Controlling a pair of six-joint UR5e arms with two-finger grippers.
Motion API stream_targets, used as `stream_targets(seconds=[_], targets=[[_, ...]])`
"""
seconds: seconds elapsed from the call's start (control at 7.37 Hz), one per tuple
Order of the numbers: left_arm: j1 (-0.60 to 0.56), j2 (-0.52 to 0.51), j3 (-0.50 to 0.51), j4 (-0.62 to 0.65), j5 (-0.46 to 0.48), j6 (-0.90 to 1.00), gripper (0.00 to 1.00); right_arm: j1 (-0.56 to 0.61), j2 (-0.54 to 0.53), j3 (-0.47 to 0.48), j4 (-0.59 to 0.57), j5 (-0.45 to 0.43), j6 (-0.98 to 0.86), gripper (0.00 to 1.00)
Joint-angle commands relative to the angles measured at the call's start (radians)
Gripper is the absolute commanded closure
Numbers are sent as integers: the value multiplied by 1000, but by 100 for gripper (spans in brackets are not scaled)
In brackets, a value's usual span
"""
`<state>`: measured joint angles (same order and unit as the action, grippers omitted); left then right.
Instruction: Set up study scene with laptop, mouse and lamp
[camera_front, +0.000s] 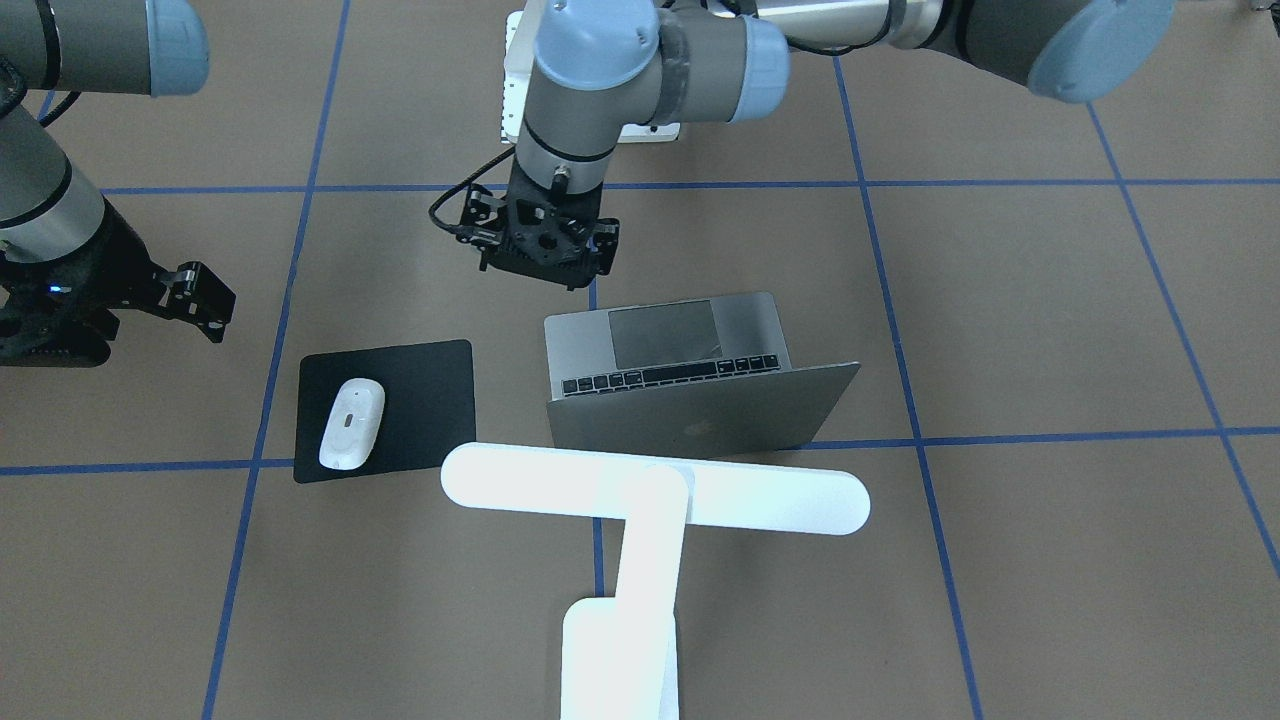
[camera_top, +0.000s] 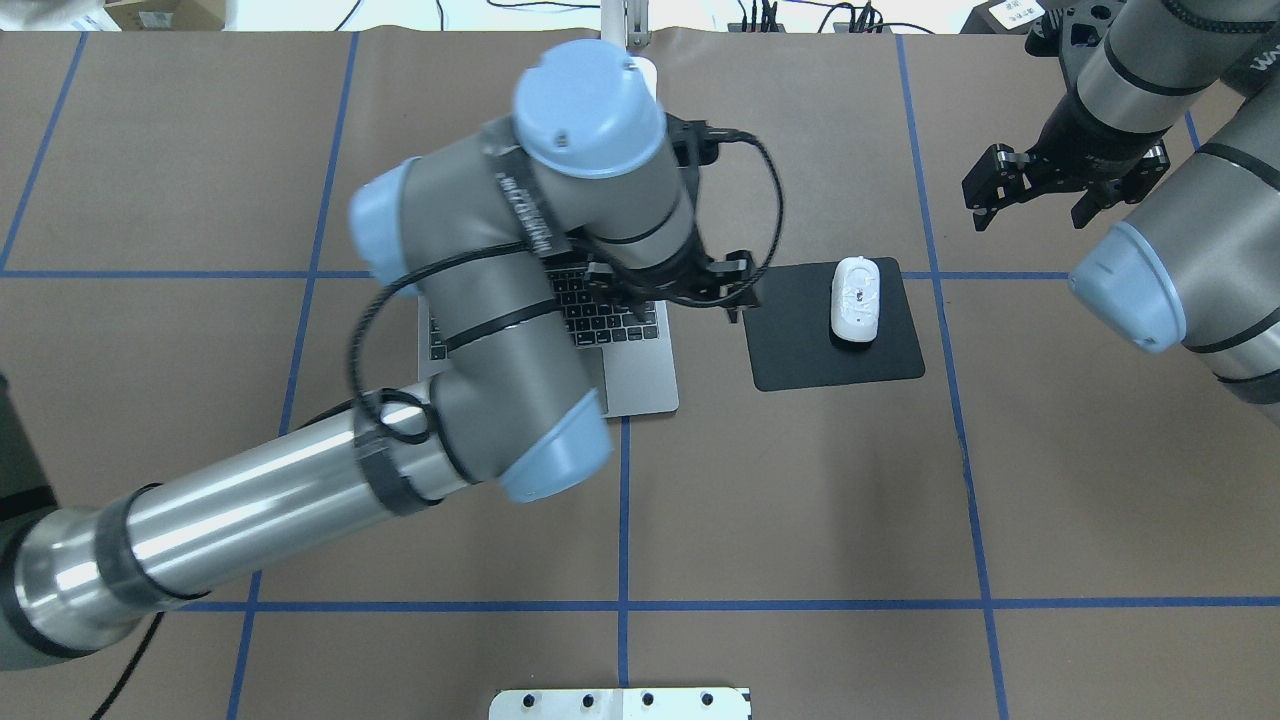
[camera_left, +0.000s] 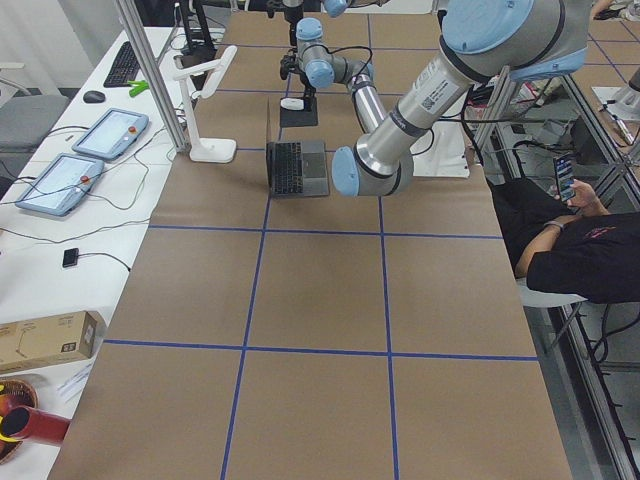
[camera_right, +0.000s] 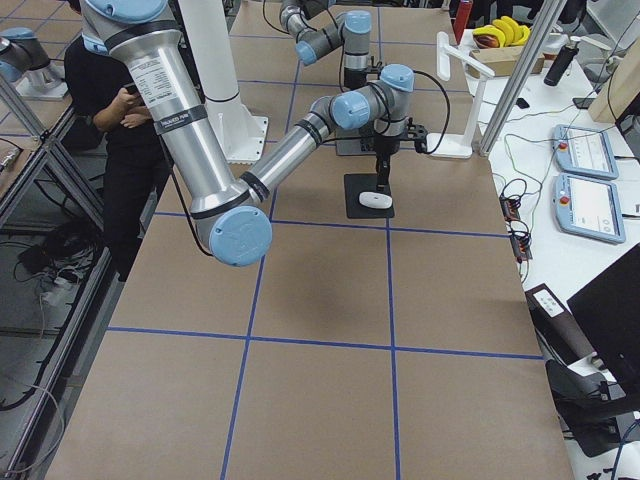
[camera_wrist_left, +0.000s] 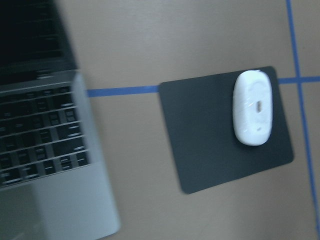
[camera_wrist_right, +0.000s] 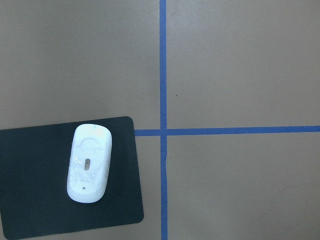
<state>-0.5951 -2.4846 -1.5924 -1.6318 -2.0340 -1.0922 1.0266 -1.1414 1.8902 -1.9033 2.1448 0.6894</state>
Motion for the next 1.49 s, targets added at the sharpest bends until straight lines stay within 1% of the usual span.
stream_targets(seconds=[0.0, 0.14, 0.27, 0.41, 0.54, 0.68, 0.81, 0.95, 1.09, 1.22, 1.36], targets=[[-61, 188, -231, 88, -44, 118, 2, 27, -20, -3, 56, 7, 1, 0], [-112, 267, -309, 105, -90, 176, 1, 64, -34, -3, 56, 29, -23, 0], [-158, 352, -374, 105, -122, 248, 1, 129, -70, -3, 56, 80, -124, 0], [-204, 428, -412, 105, -152, 312, 1, 203, -133, -3, 58, 114, -254, 0], [-250, 508, -435, 104, -185, 387, 1, 261, -177, -3, 56, 115, -359, 0], [-306, 577, -442, 101, -213, 482, 1, 314, -208, -3, 56, 124, -390, 0], [-390, 654, -437, 96, -251, 600, 0, 379, -246, 3, 56, 157, -424, 0], [-479, 732, -429, 93, -296, 724, 0, 439, -299, 4, 56, 191, -527, 0], [-559, 791, -405, 95, -314, 808, 0, 467, -335, 4, 56, 188, -571, 0], [-637, 821, -349, 95, -346, 892, 0, 483, -360, 12, 56, 187, -571, 0], [-705, 838, -277, 93, -350, 1007, 0, 486, -392, 45, 56, 187, -571, 0]])
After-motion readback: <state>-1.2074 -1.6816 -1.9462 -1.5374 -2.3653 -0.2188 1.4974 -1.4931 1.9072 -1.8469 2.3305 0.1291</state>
